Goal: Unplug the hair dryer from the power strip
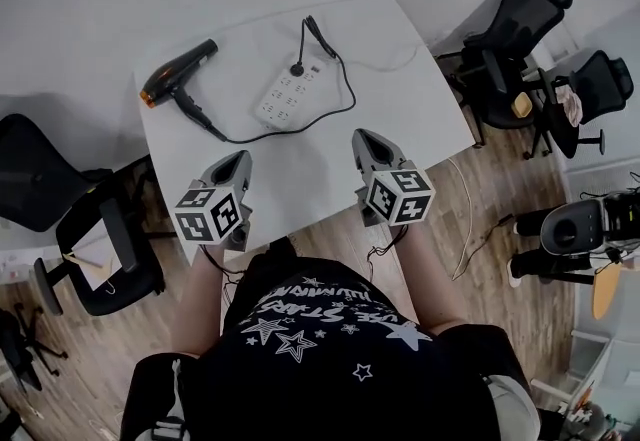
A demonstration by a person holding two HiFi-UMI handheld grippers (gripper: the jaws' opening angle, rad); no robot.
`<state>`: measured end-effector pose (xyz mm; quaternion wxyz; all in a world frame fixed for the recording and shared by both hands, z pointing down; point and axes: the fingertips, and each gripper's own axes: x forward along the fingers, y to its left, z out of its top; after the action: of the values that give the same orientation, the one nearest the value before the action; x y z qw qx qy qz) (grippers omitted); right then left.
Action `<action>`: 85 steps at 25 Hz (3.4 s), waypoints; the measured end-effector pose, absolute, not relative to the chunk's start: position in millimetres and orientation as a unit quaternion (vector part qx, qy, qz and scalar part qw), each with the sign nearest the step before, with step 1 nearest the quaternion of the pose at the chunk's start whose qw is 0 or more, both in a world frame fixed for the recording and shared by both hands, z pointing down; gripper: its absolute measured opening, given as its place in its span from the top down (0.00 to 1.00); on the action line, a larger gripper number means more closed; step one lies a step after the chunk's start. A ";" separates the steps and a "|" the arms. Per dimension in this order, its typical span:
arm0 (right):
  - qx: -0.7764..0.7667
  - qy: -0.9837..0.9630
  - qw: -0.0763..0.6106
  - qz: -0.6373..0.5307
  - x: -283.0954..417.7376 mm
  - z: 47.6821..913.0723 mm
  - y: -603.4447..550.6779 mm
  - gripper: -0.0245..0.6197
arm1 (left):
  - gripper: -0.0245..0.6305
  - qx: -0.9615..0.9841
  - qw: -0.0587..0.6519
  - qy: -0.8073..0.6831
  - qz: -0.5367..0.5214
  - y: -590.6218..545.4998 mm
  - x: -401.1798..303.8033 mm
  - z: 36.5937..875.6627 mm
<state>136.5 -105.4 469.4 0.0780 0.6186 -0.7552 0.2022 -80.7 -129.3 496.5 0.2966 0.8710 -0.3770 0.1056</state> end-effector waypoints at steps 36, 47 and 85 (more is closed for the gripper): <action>0.470 -0.844 0.162 0.201 130.2 493.1 -253.5 0.95 | 0.95 0.824 0.264 -0.475 0.158 -211.1 -39.4 509.4; 0.422 -0.861 0.181 0.219 136.8 517.6 -286.1 0.94 | 0.95 0.804 0.258 -0.484 0.230 -250.7 -6.3 553.7; 0.361 -0.876 0.270 0.171 81.8 567.6 -333.5 0.77 | 0.95 0.760 0.232 -0.452 0.407 -262.5 7.7 598.5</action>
<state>81.8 -333.5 567.6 0.2702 0.3607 -0.8762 0.1710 7.7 -262.5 598.5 0.2317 0.7597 -0.4516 0.4065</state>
